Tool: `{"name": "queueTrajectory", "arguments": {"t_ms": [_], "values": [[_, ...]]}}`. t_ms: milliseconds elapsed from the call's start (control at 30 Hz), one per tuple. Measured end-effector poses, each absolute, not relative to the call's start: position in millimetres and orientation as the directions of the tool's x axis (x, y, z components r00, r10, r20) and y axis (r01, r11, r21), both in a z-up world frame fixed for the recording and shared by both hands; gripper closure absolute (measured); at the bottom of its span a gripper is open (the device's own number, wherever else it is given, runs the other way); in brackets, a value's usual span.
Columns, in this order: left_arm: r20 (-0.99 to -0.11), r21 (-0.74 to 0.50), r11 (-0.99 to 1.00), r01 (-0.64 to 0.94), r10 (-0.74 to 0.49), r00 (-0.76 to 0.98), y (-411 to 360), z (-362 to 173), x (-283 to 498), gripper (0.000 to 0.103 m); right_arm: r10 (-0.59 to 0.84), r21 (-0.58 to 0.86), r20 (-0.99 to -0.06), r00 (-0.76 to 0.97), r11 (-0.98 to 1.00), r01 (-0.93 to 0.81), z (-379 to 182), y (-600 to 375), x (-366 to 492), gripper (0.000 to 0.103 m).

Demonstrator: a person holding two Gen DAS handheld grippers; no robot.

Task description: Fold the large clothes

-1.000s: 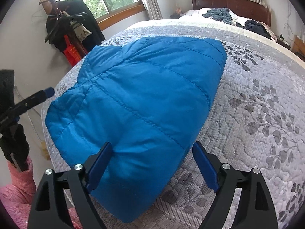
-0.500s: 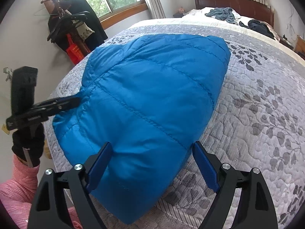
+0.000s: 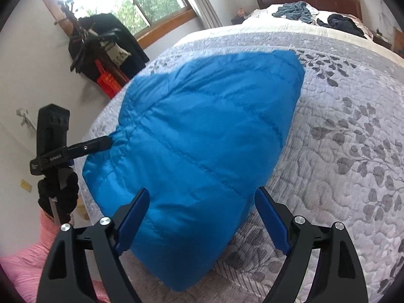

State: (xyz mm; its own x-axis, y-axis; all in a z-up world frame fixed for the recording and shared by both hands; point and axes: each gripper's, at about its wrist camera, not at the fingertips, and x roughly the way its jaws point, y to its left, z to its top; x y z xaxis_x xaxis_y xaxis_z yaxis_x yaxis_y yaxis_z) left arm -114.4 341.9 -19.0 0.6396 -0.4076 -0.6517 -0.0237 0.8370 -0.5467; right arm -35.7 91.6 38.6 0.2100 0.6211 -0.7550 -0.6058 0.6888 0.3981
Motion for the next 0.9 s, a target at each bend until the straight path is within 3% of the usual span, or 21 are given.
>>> {"name": "queueTrajectory", "arguments": {"t_ms": [167,500,600,900], "values": [[-0.654,-0.547,0.837,-0.025,-0.408,0.637,351.0,-9.4,-93.9,0.02,0.678,0.484,-0.708,0.198,0.67,-0.562,42.9,76.3,-18.0,0.013],[-0.671,-0.601,0.799,-0.01,-0.498,0.55,361.9,-30.1,-42.0,0.02,0.758,0.636,-0.641,0.124,0.614,-0.467,17.2,67.1,21.7,0.01],[-0.665,-0.631,0.776,-0.012,-0.532,0.524,364.8,-41.0,-33.8,0.015,0.765,0.654,-0.636,0.105,0.606,-0.453,7.6,69.4,29.9,0.009],[-0.544,-0.777,0.628,0.04,-0.702,0.46,375.2,-88.4,-12.2,0.005,0.808,0.748,-0.589,0.008,0.549,-0.374,-28.4,77.6,49.6,0.005]]}}
